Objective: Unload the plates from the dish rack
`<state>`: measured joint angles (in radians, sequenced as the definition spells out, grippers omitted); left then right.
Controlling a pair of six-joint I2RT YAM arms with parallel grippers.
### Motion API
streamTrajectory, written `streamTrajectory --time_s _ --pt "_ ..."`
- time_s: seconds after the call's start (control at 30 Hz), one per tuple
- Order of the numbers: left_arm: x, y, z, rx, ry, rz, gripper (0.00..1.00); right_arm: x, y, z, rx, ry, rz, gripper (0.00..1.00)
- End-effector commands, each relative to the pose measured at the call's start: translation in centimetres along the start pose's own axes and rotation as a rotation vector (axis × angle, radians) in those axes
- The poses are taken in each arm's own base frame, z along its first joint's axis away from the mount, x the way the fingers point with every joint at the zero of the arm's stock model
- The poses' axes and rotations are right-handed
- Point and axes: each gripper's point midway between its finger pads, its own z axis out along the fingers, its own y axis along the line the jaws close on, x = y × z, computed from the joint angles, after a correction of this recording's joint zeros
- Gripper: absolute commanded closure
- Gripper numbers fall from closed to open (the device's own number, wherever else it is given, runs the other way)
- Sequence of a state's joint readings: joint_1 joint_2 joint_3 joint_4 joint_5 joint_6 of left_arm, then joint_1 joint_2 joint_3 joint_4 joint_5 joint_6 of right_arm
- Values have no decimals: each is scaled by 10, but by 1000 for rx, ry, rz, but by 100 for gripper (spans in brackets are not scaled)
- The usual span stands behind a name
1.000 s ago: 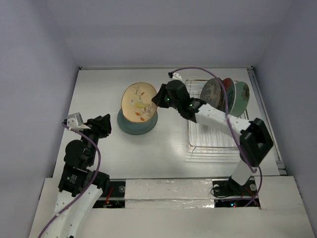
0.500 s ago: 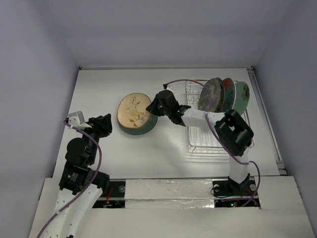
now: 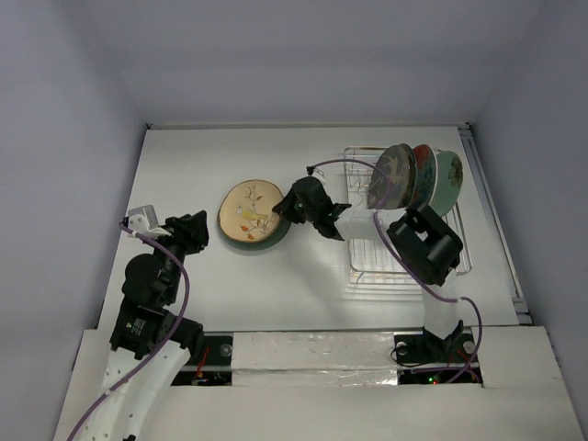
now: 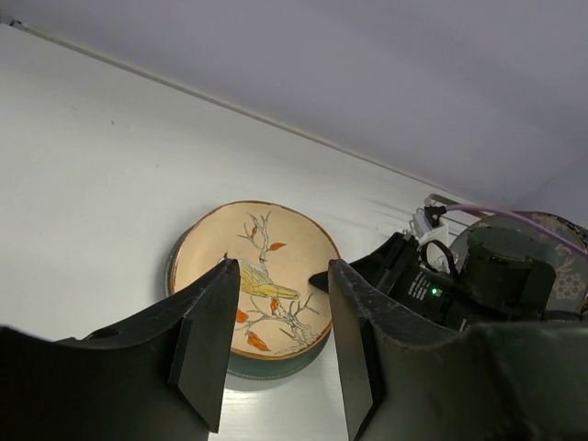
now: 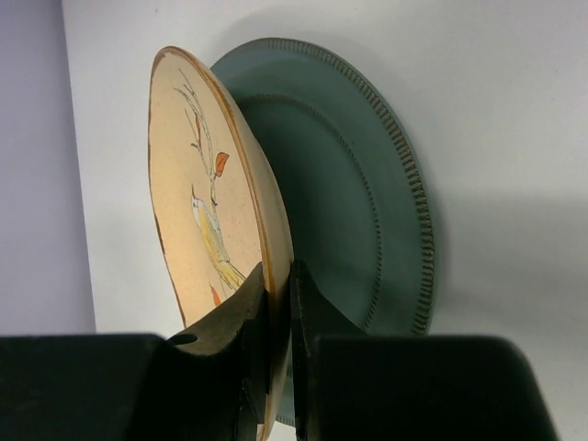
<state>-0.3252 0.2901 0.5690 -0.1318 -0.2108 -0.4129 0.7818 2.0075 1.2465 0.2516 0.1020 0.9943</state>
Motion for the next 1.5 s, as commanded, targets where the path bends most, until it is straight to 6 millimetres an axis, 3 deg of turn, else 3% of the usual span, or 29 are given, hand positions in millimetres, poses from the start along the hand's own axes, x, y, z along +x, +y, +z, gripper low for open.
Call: streamTrajectory --time_s 0.0,0.13,0.17,0.33,0.43,0.57,0.6,0.63,0.7,0.73,0.83,0.9,0.93,0.97,1.07,1.17,1.2,1.3,1.47 --pt "-7 -6 3 22 -29 -4 60 -30 52 -8 -175 -104 45 89" --pt "-7 -6 2 23 -30 -6 60 -23 33 -6 -115 -98 36 68" --pt "-7 -6 2 23 -30 -6 60 -23 29 -6 -96 -98 31 59" --pt "-9 -6 1 26 -35 -8 60 -21 9 -10 -23 -101 -27 36" --pt "-10 -7 1 28 -39 -9 60 -19 2 -12 15 -87 -79 33" --pt "-8 -4 3 14 -33 -6 60 -31 0 -21 66 -101 -175 21" --pt "-8 -4 3 16 -36 -6 60 -39 7 -29 63 -117 -189 20" --pt "-9 -4 2 16 -37 -7 60 -42 -1 -35 112 -120 -233 20" --pt "-12 -5 -1 24 -51 -12 60 -54 3 -48 130 -145 -266 20" --pt "-14 -6 -2 27 -58 -14 60 -66 8 -63 144 -173 -297 20" --pt "-14 -6 -2 28 -59 -15 59 -86 4 -96 221 -207 -375 23" --pt "-14 -6 -2 28 -59 -15 59 -102 -1 -117 291 -247 -409 35" --pt "-14 -6 -2 27 -58 -13 59 -118 -8 -141 363 -302 -433 47" --pt "-14 -6 -2 28 -59 -12 59 -130 -14 -155 399 -331 -434 71" --pt "-16 -7 -3 32 -67 -15 59 -167 -42 -205 498 -417 -408 100" --pt "-17 -7 -5 35 -73 -17 59 -183 -75 -237 578 -445 -396 100" --pt "-18 -7 -5 36 -75 -19 59 -198 -83 -254 592 -490 -368 100" --pt "-18 -7 -5 36 -75 -19 59 -212 -102 -278 647 -523 -366 100" --pt "-17 -7 -4 34 -71 -18 59 -230 -125 -295 718 -538 -352 98"
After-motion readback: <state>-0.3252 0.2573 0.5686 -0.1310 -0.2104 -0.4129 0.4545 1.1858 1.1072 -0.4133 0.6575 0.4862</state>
